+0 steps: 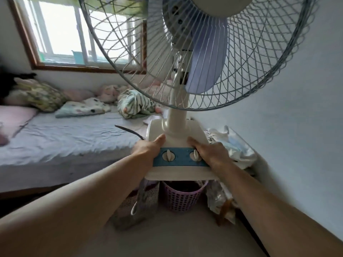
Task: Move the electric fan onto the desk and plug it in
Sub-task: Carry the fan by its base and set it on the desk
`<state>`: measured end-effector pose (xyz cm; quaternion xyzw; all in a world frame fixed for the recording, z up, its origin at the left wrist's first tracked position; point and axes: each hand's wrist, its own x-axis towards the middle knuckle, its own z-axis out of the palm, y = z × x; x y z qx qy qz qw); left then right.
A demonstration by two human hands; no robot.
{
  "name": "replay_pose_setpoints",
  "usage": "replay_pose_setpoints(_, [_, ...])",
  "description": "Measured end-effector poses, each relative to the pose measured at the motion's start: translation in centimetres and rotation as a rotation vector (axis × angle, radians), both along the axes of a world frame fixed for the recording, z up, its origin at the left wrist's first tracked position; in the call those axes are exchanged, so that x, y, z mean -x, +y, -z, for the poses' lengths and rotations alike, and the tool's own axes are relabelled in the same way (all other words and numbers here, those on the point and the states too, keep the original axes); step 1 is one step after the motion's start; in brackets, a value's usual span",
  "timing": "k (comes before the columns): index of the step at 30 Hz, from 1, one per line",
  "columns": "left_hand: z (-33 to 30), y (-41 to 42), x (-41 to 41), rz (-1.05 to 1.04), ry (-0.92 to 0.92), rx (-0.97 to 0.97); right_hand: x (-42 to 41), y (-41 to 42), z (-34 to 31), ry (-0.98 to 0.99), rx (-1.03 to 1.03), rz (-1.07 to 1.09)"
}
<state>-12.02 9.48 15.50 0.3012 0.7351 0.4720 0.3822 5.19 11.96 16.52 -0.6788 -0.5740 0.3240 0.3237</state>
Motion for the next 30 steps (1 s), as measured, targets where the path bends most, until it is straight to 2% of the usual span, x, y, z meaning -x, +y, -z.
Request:
replay_pose_setpoints(5, [-0.7, -3.2, 10.4, -0.131, 0.097, 0.013, 11.1, -0.5, 0.2, -0.082, -0.023, -0.155])
replay_pose_setpoints(12, [-1.0, -8.1, 23.0, -0.322, 0.16, 0.032, 24.6, -2.7, -0.4, -0.086, -0.028, -0.315])
replay_pose_setpoints(16, [-0.6, -11.2, 29.7, -0.449, 0.184, 0.056, 32.3, -3.9, -0.4, -0.025, 0.019, -0.459])
replay_pose_setpoints(22, [-0.1, -15.6, 38.3, -0.633, 0.138, 0.041, 43.4, -5.4, 0.2, -0.014, 0.027, -0.672])
replay_pose_setpoints(26, [0.1, -18.0, 43.1, -0.815, 0.065, -0.052, 50.7, -6.3, 0.6, 0.01, 0.065, -0.797])
replay_pose_setpoints(30, [-0.1, -20.4, 47.8, -0.97, 0.078, 0.002, 57.9, -7.8, 0.8, 0.029, 0.073, -0.935])
